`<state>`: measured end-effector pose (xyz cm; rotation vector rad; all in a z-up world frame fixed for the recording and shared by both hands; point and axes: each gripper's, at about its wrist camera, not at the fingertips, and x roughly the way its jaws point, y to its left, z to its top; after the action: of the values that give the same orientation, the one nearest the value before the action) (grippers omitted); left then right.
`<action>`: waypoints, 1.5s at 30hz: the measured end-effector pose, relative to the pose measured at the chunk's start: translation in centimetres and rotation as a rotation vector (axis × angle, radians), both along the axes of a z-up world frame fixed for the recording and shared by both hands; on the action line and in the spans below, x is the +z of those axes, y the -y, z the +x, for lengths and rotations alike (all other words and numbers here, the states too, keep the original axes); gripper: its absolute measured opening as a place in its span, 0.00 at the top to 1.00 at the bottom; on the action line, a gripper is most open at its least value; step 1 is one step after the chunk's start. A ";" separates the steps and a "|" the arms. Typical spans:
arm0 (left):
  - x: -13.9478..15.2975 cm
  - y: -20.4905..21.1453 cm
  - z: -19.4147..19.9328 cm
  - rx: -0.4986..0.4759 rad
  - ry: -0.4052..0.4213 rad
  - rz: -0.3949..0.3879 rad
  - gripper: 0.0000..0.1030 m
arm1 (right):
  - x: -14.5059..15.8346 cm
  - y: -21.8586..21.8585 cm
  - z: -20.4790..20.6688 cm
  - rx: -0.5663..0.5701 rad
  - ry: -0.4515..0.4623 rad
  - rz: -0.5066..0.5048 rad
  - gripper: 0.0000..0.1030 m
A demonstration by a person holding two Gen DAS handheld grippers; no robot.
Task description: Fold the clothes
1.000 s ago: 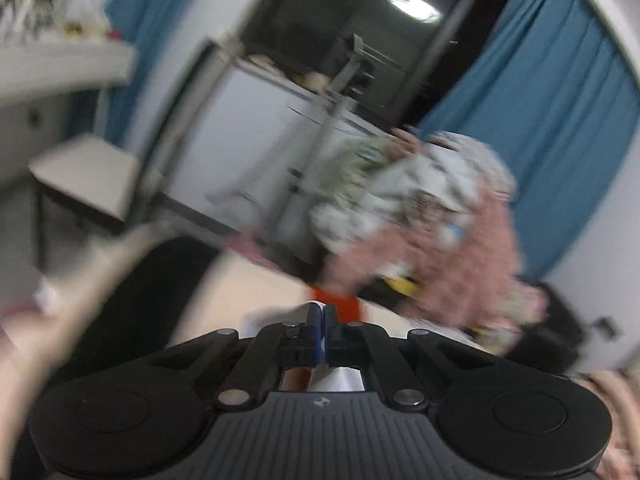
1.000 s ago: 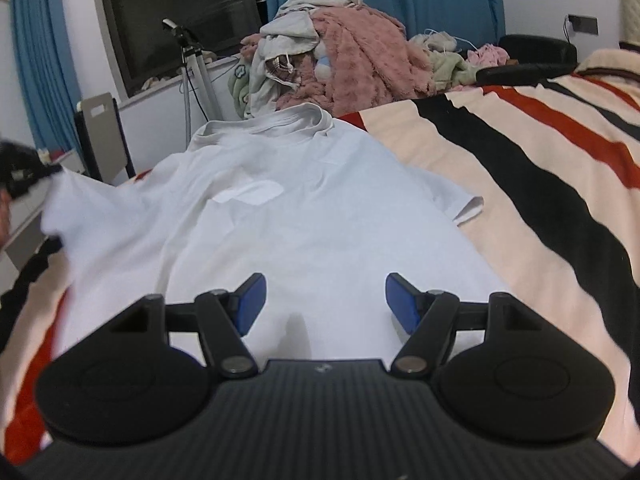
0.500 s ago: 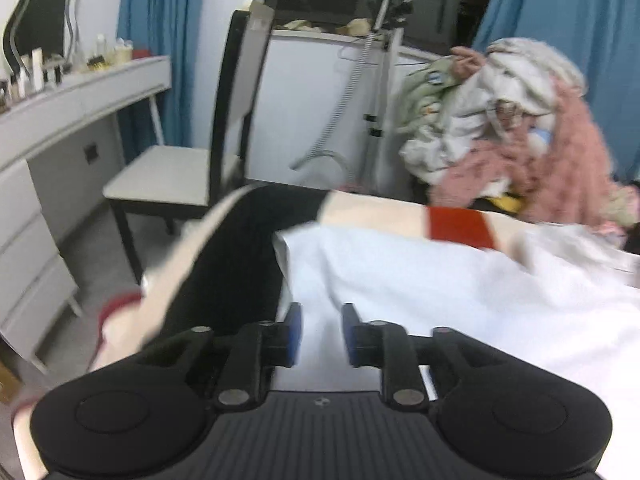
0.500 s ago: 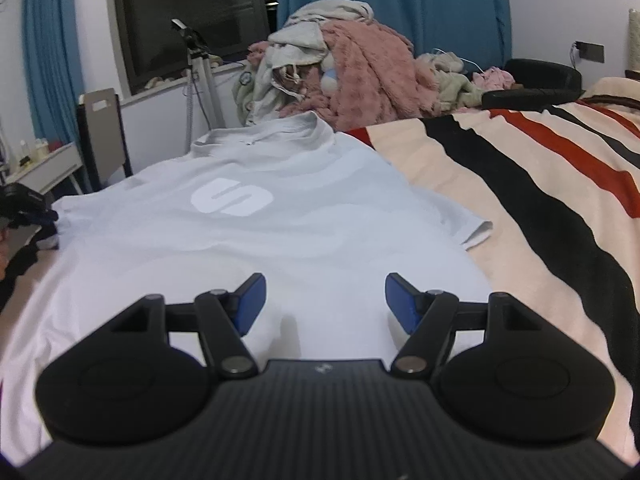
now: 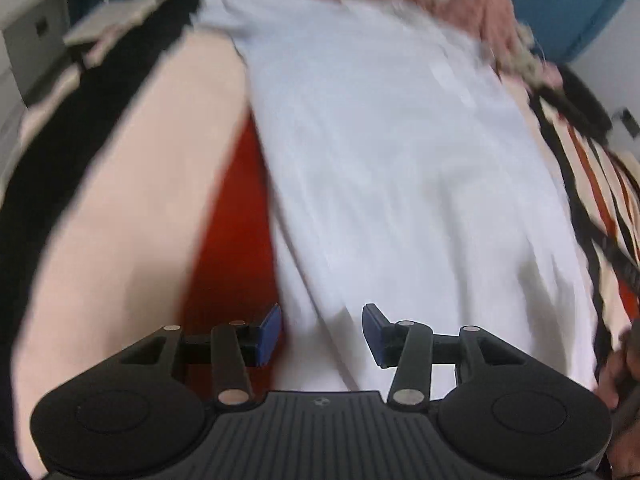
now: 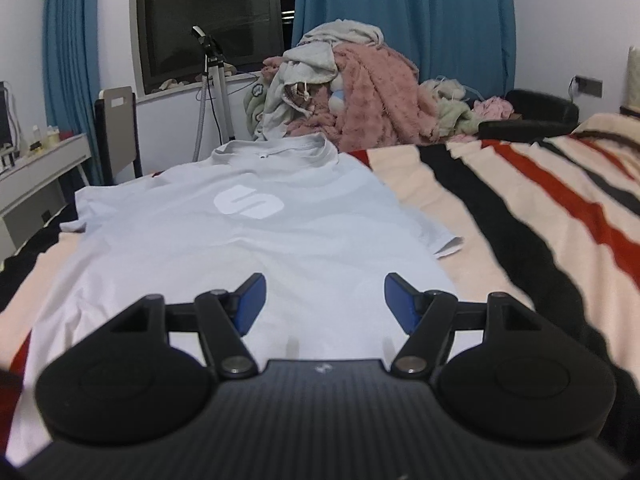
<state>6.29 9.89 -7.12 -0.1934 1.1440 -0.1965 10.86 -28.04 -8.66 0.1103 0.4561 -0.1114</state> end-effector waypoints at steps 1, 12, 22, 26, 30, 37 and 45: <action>-0.2 1.0 -0.6 -0.014 -0.010 0.015 0.53 | 0.5 0.0 -0.7 -0.005 0.007 -0.005 0.34; -0.5 4.3 -3.6 -0.153 -0.073 0.231 0.97 | 2.1 1.0 -4.0 -0.027 0.042 0.004 0.34; 2.5 -2.7 -6.3 -0.092 -0.101 0.361 0.98 | 2.0 1.0 -3.3 0.006 0.062 0.042 0.34; 4.8 -1.9 -7.9 -0.093 -0.010 0.310 0.72 | 2.3 1.4 -3.3 0.006 0.077 0.061 0.34; 8.1 0.0 -9.3 -0.092 0.129 0.248 0.50 | 2.6 1.5 -3.4 0.009 0.099 0.062 0.34; 14.3 7.1 -10.3 -0.095 0.447 0.163 0.35 | 3.2 2.0 -3.5 0.002 0.129 0.077 0.34; 17.9 18.7 -11.6 -0.122 0.661 0.057 0.21 | 4.6 3.7 -4.7 -0.025 0.196 0.077 0.34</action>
<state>-5.30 -8.83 10.76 -0.0007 0.5018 -0.3081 6.15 -31.74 -4.08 0.2010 0.2630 -0.1064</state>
